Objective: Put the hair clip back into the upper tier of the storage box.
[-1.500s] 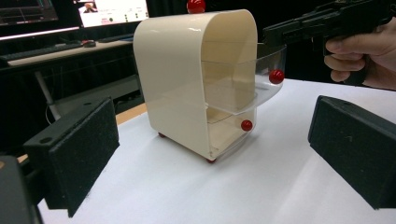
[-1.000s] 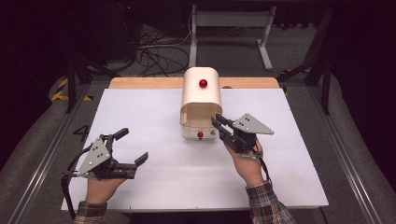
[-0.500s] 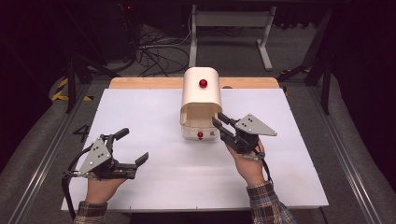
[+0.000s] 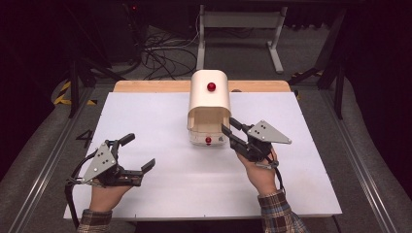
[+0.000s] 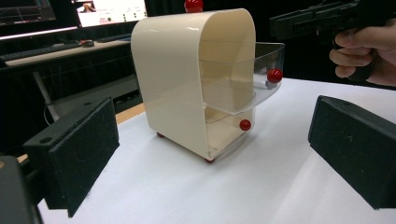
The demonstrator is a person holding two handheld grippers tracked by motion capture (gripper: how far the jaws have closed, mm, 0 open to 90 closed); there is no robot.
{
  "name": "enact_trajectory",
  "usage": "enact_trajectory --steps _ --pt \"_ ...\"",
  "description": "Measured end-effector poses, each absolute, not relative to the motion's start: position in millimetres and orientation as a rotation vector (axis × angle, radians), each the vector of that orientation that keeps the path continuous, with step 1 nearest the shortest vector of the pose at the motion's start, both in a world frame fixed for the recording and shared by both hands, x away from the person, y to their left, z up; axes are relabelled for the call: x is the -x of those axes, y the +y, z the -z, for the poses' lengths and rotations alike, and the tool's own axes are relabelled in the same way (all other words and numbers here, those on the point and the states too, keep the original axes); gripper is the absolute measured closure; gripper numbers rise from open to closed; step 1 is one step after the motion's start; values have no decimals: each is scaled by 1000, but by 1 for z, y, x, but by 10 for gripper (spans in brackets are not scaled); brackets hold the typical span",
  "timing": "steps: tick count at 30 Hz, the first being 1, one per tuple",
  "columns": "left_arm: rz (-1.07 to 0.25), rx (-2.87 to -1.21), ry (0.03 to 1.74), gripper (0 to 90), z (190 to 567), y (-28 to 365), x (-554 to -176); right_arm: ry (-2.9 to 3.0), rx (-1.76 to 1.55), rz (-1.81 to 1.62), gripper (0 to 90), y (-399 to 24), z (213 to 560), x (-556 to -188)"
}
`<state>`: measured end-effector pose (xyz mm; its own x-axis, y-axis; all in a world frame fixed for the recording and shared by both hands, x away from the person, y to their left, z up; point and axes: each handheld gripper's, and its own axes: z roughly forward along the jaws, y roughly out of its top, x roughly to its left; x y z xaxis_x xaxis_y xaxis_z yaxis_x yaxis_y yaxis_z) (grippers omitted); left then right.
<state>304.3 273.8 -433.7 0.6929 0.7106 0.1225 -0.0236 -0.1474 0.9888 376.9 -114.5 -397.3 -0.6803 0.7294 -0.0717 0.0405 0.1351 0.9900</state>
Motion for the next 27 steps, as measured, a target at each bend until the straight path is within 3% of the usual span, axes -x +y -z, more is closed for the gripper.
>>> enact_trajectory --steps 17,27 --pt "-705 -1605 569 25 434 274 -305 1834 -775 -1587 512 -124 400 -376" --pt "-701 -1601 570 25 433 274 -303 1829 -790 -1590 488 -129 402 -375"
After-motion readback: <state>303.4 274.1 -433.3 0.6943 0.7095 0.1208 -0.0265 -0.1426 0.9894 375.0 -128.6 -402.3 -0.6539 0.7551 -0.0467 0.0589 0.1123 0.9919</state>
